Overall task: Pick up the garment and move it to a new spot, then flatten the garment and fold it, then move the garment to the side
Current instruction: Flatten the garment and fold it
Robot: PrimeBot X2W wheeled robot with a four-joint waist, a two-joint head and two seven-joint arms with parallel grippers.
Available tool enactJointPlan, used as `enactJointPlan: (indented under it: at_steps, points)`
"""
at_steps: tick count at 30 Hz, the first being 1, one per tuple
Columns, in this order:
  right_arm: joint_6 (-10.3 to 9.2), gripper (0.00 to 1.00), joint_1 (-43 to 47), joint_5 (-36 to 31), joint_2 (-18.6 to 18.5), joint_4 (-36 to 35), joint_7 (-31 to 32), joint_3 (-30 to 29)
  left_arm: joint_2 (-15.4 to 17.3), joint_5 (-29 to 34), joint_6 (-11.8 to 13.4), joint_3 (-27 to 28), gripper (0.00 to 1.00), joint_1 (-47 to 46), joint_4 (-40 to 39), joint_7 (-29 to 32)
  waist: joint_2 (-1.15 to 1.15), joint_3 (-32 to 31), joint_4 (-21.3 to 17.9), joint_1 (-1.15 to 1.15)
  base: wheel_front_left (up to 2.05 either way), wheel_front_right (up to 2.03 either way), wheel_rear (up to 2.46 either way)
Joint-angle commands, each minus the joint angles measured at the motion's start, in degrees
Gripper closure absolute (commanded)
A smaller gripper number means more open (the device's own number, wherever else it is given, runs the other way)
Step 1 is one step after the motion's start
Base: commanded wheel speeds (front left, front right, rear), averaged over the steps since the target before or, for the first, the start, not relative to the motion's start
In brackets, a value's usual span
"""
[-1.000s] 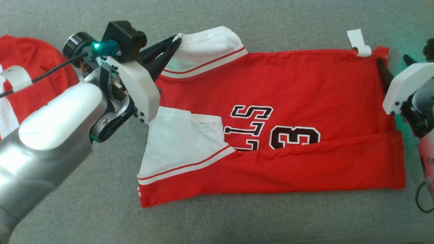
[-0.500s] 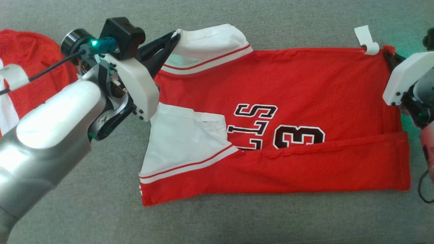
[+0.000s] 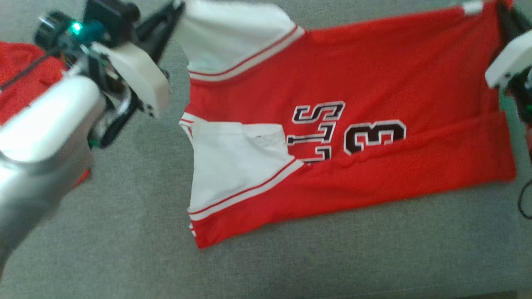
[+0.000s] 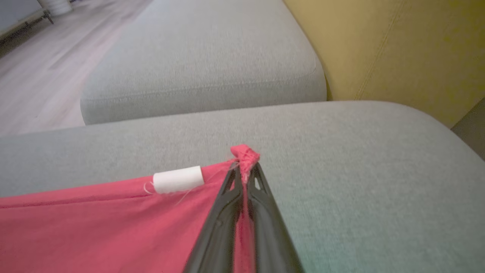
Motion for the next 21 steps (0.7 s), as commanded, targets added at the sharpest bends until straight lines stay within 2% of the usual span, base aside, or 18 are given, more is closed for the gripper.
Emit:
enactJointPlan:
  at_steps: [1, 12, 21]
  points:
    - [-0.05, 1.0, -1.51, 0.45, -0.4, -1.95, -1.61, 0.22, 2.17, 0.82, 0.27, 3.7, 1.0, -4.0, 0.06, -1.07, 0.0, 0.37, -0.34, 0.0, 0.0, 0.0, 0.0]
    - [-0.05, 1.0, -7.78, 1.25, 1.6, -0.24, -11.04, -0.43, -2.28, 4.38, -0.33, 4.67, 1.0, -10.21, 9.59, -8.55, 0.0, 1.66, -0.88, 0.0, 0.0, 0.0, 0.0]
    - [-0.05, 1.0, -5.57, 4.06, 1.48, 1.44, -13.53, 0.92, -3.82, 4.86, -2.86, 3.0, 1.0, -8.63, 12.32, -11.69, 0.0, 0.02, -0.14, 0.0, 0.0, 0.0, 0.0]
